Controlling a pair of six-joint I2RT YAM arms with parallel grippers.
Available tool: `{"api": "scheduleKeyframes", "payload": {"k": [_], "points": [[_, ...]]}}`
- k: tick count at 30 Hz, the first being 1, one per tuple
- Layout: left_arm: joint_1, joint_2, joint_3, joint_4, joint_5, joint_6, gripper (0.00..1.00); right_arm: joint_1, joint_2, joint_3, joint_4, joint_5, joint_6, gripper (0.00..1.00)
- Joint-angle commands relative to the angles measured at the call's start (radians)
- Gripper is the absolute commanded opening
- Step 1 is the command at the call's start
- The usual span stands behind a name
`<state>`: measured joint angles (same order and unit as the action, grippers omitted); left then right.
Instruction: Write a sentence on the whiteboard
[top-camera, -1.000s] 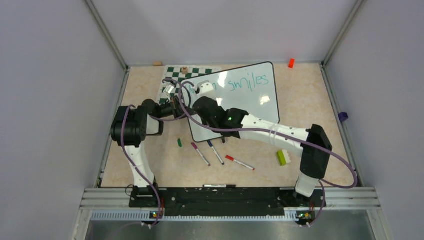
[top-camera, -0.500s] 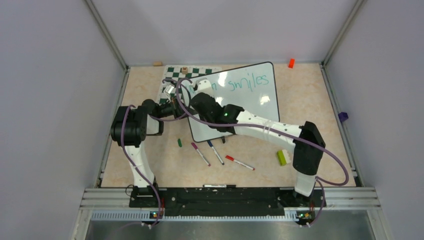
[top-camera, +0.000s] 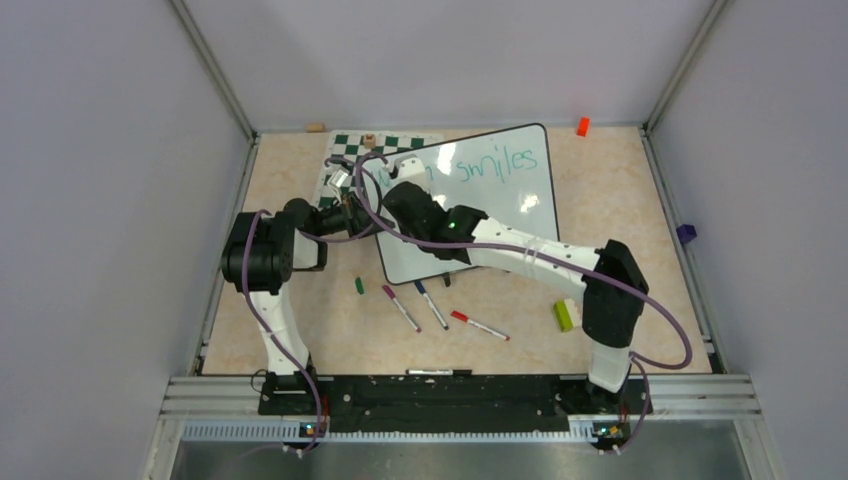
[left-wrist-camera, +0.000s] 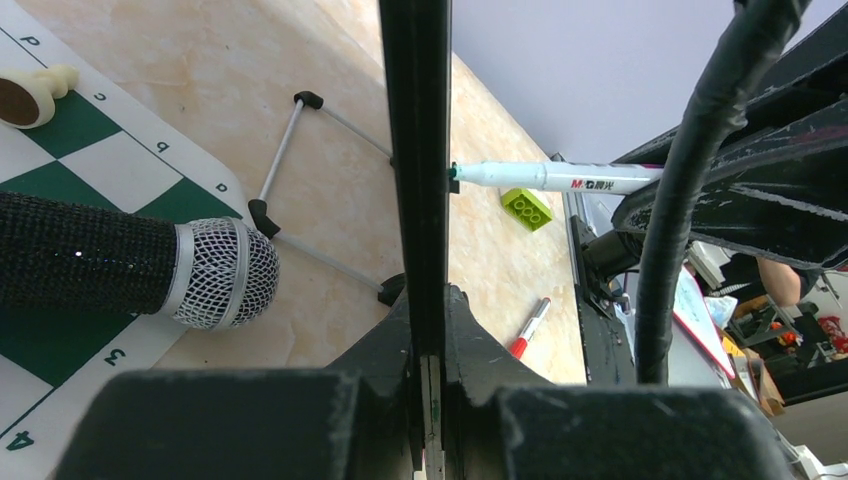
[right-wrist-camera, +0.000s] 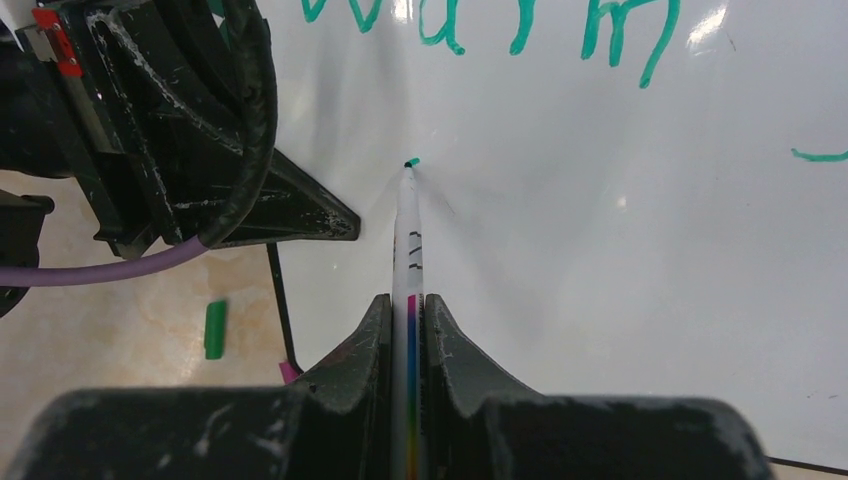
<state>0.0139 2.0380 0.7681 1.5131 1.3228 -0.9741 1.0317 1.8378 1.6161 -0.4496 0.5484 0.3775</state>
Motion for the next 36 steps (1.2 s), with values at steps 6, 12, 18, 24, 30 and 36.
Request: {"api": "scheduleKeyframes", "payload": {"k": [6,12,18,24,30,36], "points": [[0.017,0.004,0.021,0.107,-0.045,0.040,0.00,-0.011,-0.050,-0.097,0.007,-0.051,0.055,0.00],[0.017,0.004,0.021,0.107,-0.043,0.041,0.00,-0.011,-0.075,-0.150,0.007,-0.083,0.080,0.00],[0.017,0.002,0.021,0.107,-0.043,0.041,0.00,-0.011,-0.066,-0.141,0.008,-0.084,0.081,0.00],[0.017,0.002,0.021,0.107,-0.043,0.043,0.00,-0.012,-0.042,-0.077,0.004,-0.059,0.044,0.00],[0.015,0.000,0.021,0.107,-0.042,0.044,0.00,-0.029,-0.011,-0.017,-0.008,-0.060,0.023,0.00],[0.011,-0.001,0.023,0.107,-0.039,0.048,0.00,-0.050,0.001,-0.007,-0.011,-0.069,0.019,0.00]]}}
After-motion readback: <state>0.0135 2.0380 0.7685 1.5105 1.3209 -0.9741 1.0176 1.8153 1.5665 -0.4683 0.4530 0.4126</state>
